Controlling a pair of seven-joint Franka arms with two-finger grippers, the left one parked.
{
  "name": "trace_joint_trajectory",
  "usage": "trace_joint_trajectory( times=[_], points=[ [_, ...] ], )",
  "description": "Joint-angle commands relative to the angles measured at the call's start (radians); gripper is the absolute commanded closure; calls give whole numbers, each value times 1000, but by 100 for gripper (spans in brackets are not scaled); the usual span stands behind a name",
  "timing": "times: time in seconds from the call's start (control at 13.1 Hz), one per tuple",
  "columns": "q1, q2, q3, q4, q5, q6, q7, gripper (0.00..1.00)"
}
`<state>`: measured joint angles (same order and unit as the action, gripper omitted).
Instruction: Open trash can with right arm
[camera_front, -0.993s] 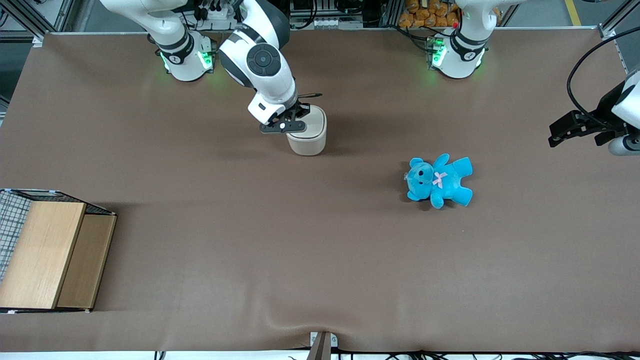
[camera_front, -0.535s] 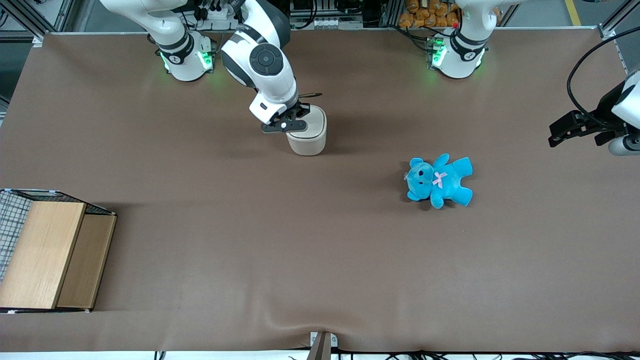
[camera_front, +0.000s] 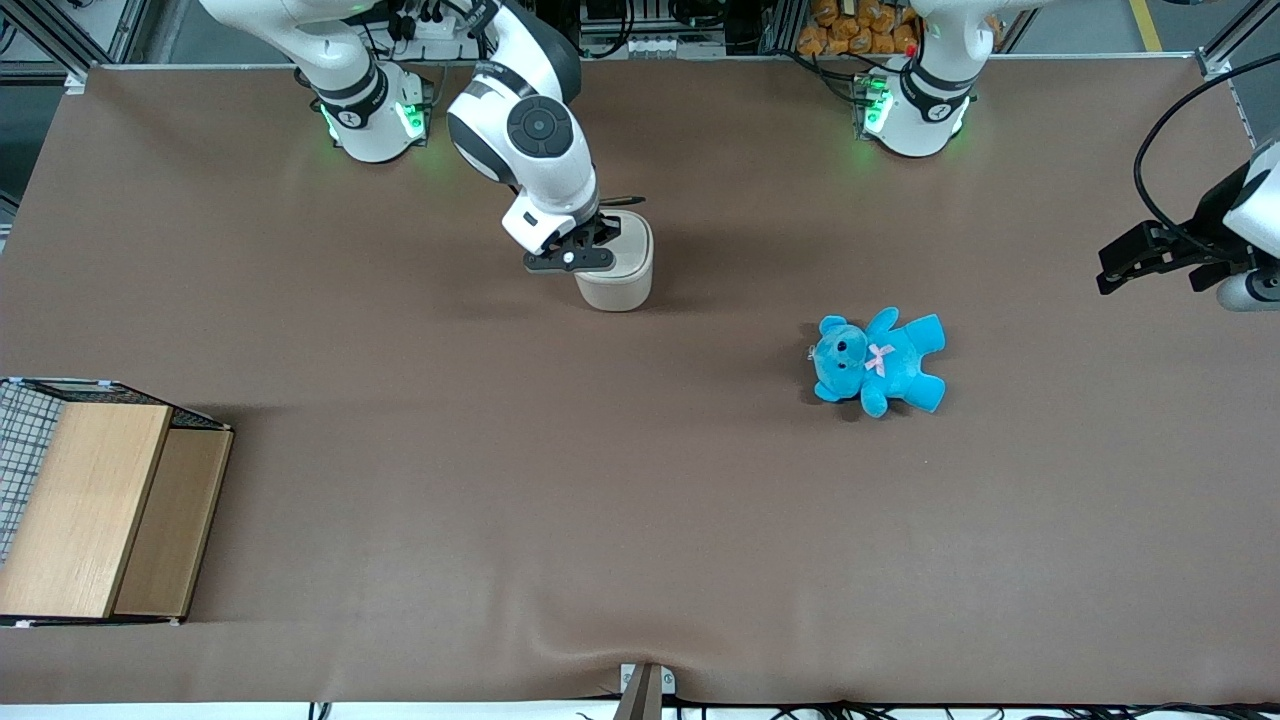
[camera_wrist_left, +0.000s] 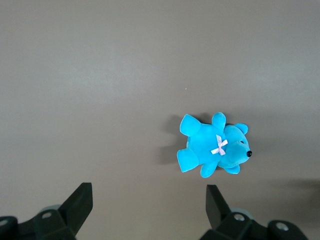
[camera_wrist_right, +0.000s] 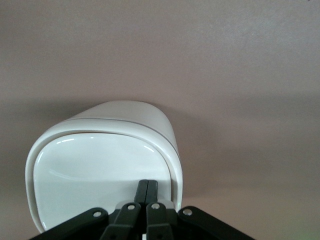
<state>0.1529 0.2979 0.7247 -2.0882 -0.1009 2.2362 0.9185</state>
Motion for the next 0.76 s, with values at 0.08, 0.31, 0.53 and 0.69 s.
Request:
trace_joint_trajectory(
  times=[0.08, 0.31, 0.53, 0.69],
  points=[
    [1, 50, -2, 10, -79, 17, 72, 100],
    [4, 50, 2, 143, -24, -145, 76, 100],
    [11, 50, 12, 290, 102, -285, 83, 100],
    [8, 50, 21, 338, 162, -290, 112, 99]
  ],
)
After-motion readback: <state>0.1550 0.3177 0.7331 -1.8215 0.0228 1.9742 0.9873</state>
